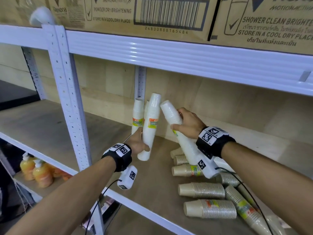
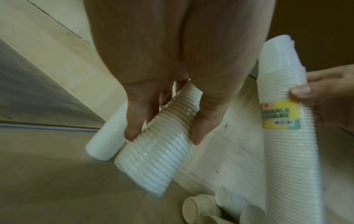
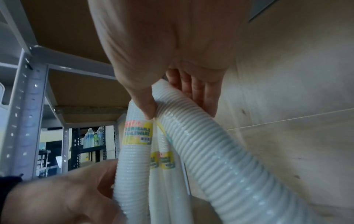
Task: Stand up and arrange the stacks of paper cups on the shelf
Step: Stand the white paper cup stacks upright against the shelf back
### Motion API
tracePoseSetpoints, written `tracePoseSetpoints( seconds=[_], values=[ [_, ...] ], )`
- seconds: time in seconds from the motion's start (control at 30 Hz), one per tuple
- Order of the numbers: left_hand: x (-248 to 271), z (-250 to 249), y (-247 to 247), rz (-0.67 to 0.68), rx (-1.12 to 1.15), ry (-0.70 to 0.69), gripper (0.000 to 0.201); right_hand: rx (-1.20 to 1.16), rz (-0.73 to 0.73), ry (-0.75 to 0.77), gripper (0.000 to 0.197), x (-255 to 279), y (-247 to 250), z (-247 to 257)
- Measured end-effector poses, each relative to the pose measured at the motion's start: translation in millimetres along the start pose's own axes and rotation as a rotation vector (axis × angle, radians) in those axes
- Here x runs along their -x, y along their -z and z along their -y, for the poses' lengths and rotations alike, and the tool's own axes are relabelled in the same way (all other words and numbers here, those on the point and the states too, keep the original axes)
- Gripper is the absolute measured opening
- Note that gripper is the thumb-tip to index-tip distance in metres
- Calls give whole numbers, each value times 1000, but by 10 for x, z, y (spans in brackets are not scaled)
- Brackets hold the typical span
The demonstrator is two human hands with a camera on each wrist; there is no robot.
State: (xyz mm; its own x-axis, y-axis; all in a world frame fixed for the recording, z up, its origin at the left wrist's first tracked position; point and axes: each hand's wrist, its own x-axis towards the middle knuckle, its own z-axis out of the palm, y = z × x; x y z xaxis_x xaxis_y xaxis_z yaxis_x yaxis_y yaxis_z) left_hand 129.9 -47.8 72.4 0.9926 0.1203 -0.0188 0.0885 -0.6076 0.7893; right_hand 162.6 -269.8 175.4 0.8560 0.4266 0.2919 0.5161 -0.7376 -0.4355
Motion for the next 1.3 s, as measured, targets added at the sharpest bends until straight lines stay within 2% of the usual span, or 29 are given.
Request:
tracePoseSetpoints(
  seconds=[0.07, 0.2, 0.43, 0.57, 0.7, 0.97, 1.13, 1.23, 1.3],
  values=[
    [4, 33, 45, -37, 19, -3, 75, -72, -52, -18, 51, -76, -34, 92],
    [28, 124, 120, -83, 37, 24, 65, -223, -103, -66, 47, -194, -183, 232],
    [17, 346, 122, -65, 33, 60, 66, -429, -52, -154, 47, -298, -555, 272],
    [24, 434, 86, -42, 26, 63, 67, -446, 8, -172, 48, -279, -756, 252],
    [37, 472, 46, -33, 8, 53, 50, -448, 32, -183, 49, -274, -882, 245],
    [64, 481, 36, 24, 66, 32, 38, -470, 70, -177, 52, -263, -961, 242],
    [31, 230, 229, -66, 209, -50, 41, -501, 39, -135, 55, -296, -848, 276],
    [15, 52, 371, -186, 271, -107, 53, -459, -4, -133, 52, -345, -791, 299],
    [6, -48, 443, -261, 281, -135, 53, -448, -18, -130, 50, -364, -773, 309]
  ],
)
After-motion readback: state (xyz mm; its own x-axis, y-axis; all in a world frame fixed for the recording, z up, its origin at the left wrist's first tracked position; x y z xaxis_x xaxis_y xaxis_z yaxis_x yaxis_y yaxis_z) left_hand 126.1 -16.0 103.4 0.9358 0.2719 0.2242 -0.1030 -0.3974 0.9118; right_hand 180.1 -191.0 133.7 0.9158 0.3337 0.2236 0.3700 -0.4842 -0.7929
